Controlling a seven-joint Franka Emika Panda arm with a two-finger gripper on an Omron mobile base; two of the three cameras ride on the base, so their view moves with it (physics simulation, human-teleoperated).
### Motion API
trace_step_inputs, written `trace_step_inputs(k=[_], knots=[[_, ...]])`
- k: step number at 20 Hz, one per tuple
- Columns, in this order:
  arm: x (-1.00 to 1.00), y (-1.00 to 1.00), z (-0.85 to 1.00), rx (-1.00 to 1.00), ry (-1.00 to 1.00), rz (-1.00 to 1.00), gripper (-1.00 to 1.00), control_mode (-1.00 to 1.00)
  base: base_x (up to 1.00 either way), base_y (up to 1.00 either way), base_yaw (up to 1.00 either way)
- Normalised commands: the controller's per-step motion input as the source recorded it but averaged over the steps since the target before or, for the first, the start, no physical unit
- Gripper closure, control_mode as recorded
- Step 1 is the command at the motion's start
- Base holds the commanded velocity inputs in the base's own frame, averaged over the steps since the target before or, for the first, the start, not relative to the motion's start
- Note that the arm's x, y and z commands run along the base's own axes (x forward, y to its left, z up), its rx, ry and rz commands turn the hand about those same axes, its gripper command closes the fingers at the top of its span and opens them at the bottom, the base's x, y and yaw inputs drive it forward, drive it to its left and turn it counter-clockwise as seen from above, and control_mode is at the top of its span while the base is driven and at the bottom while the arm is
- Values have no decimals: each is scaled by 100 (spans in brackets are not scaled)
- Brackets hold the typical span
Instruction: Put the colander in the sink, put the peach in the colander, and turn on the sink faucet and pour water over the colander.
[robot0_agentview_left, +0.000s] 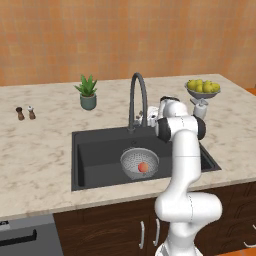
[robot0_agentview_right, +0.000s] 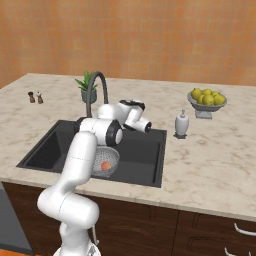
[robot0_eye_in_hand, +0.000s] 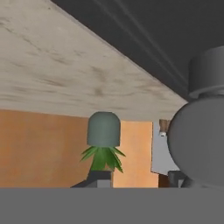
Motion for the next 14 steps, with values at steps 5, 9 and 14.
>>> trace_step_inputs(k=[5, 9, 14], knots=[[9, -20, -20, 10, -6, -37, 100, -100, 0, 0, 0], [10, -70, -6, 14, 0, -36, 100, -100, 0, 0, 0], [26, -98, 0, 11, 9, -16, 100, -100, 0, 0, 0]])
